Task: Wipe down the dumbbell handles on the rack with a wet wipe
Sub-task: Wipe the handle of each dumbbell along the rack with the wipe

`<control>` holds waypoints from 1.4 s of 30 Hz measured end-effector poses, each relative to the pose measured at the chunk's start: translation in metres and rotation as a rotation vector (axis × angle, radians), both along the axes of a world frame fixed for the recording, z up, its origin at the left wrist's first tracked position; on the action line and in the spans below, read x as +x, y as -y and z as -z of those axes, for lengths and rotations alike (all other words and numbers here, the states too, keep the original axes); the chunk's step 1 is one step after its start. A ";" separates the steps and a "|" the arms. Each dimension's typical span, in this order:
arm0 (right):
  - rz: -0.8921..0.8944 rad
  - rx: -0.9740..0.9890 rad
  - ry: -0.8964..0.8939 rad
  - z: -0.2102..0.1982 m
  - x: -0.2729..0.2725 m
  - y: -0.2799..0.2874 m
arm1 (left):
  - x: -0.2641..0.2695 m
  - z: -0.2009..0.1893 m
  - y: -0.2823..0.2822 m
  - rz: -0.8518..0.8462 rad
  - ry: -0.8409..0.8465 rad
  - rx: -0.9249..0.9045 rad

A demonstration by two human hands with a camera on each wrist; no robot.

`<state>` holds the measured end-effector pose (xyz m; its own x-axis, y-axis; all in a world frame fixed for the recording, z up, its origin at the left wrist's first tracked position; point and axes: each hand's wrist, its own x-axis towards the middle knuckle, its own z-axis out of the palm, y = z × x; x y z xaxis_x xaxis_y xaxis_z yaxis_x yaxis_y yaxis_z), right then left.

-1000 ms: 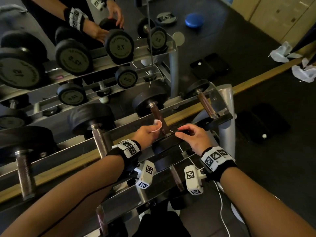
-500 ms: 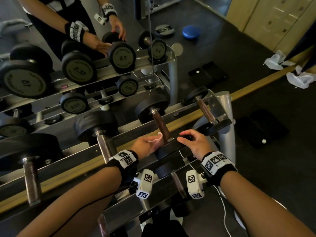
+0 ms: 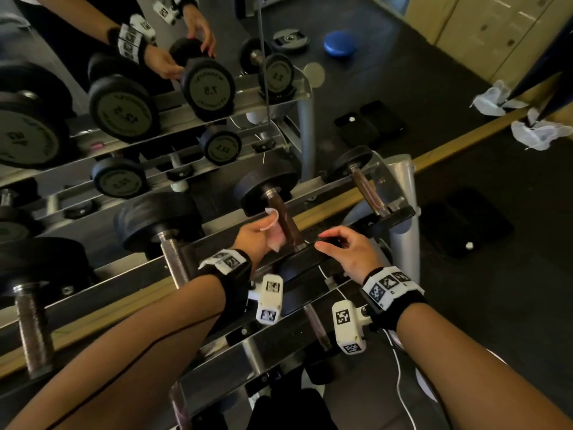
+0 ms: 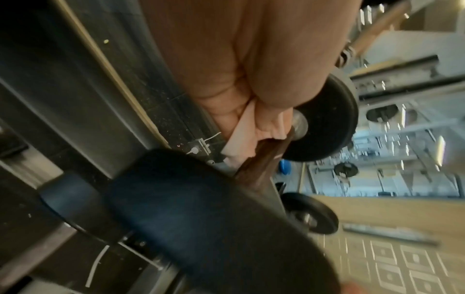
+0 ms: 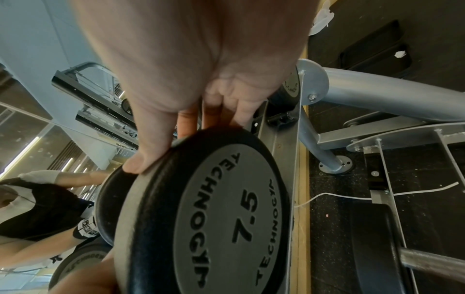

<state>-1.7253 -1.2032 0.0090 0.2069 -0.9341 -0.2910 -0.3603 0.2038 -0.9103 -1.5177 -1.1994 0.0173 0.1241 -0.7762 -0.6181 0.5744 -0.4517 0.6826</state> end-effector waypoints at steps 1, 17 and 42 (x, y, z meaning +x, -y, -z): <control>0.001 0.008 0.004 0.000 0.000 0.000 | -0.001 0.003 -0.005 0.047 0.024 0.009; -0.017 0.019 0.003 0.005 0.000 0.000 | 0.004 -0.006 0.024 -0.059 0.000 0.103; 0.028 0.048 0.043 -0.017 0.001 -0.008 | 0.029 -0.025 0.018 0.317 1.037 -0.126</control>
